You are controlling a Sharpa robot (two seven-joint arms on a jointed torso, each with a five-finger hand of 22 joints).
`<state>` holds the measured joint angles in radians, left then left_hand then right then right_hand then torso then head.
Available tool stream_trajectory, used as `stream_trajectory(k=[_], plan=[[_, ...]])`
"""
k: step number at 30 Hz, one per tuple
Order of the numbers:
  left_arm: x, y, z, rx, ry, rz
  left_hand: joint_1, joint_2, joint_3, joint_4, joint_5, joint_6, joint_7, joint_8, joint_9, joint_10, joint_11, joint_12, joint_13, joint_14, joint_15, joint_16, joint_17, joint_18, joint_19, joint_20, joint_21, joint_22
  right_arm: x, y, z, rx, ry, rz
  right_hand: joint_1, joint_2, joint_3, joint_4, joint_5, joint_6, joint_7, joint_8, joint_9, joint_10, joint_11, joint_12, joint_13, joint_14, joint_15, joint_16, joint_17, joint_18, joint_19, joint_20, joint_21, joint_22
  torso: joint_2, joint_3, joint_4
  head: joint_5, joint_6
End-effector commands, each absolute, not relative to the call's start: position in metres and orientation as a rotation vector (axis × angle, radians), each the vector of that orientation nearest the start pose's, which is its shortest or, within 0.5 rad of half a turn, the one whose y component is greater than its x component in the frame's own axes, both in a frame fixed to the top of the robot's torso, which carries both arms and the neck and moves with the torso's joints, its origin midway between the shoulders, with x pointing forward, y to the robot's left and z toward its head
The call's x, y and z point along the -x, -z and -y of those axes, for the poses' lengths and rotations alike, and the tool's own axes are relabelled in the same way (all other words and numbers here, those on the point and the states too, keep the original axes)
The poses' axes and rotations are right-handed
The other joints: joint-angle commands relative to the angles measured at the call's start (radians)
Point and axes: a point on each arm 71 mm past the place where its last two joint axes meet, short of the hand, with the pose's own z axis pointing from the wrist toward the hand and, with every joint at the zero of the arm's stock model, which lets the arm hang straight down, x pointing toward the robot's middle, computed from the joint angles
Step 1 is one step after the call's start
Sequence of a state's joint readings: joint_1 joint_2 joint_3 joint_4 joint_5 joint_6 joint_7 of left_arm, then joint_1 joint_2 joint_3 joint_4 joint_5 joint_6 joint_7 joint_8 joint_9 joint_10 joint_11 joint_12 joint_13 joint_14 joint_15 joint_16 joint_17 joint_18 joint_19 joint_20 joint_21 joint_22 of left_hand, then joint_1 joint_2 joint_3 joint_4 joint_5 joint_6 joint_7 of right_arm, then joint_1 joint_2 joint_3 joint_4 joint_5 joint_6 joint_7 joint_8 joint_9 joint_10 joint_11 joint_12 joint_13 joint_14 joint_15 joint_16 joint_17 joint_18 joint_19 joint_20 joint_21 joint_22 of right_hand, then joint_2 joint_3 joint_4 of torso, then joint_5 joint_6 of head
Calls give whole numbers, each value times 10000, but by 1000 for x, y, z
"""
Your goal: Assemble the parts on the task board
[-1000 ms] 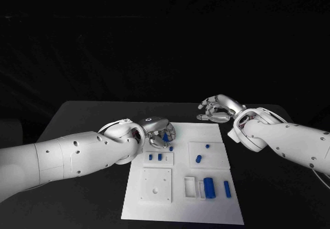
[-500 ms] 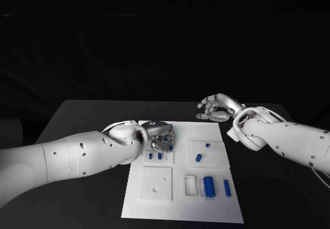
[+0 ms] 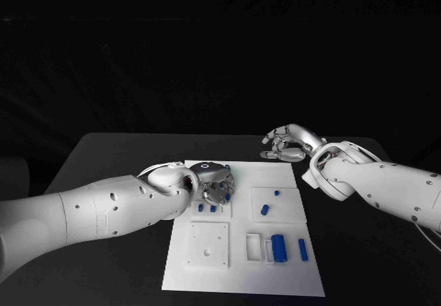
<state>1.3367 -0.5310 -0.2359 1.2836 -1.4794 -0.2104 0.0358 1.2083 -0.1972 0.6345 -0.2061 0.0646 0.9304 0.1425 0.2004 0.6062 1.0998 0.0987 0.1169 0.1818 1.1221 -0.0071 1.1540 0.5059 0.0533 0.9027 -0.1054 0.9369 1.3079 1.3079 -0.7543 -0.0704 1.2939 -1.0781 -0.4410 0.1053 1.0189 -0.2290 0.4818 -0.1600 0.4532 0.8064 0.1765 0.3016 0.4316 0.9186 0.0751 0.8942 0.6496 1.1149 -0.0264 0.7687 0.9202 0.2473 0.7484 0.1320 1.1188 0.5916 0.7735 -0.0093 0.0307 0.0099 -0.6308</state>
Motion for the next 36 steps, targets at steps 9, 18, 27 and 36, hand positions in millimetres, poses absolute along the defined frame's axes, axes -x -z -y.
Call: stream_trajectory(k=[9,18,27,36], plan=[[-513,204,-101,-5548,6786,-17506,6,354,25,164,-58,-49,68,-5,-83,139,67,-36,-90,105,-12,68,17,693,74,-9,72,116,-541,142,223,-1155,-8119,-14875,-13,64,15,6,56,10,66,35,-11,-67,-9,66,-17,65,19,-50,15,144,6,45,-41,15,-4,1,9,-10,-7],[-514,205,-102,-5624,6710,-17565,260,806,232,-30,639,23,44,65,-196,421,35,-68,-189,121,-44,86,15,699,69,-28,87,141,-541,142,223,-1154,-8120,-14884,-19,64,12,10,55,13,66,37,-11,-68,-9,69,-21,65,20,-51,15,144,6,47,-43,18,-1,2,7,-11,-20],[-514,205,-100,-5828,6677,-17495,289,724,322,-113,573,58,33,98,-246,527,16,-84,-230,137,-60,98,15,686,83,-38,101,150,-541,142,223,-1152,-8121,-14889,-18,64,12,10,56,14,65,38,-11,-69,-10,72,-25,65,20,-52,16,144,5,47,-45,20,-5,6,10,-19,-27],[-513,206,-97,-6488,6263,-17025,213,486,272,-200,521,73,30,127,-303,590,-5,-122,-282,151,-81,108,15,670,105,-58,126,159,-540,142,223,-1146,-8135,-14894,-18,63,11,9,56,17,65,40,-11,-71,-10,75,-29,65,20,-53,17,144,4,47,-48,23,-3,3,7,-30,-36]])
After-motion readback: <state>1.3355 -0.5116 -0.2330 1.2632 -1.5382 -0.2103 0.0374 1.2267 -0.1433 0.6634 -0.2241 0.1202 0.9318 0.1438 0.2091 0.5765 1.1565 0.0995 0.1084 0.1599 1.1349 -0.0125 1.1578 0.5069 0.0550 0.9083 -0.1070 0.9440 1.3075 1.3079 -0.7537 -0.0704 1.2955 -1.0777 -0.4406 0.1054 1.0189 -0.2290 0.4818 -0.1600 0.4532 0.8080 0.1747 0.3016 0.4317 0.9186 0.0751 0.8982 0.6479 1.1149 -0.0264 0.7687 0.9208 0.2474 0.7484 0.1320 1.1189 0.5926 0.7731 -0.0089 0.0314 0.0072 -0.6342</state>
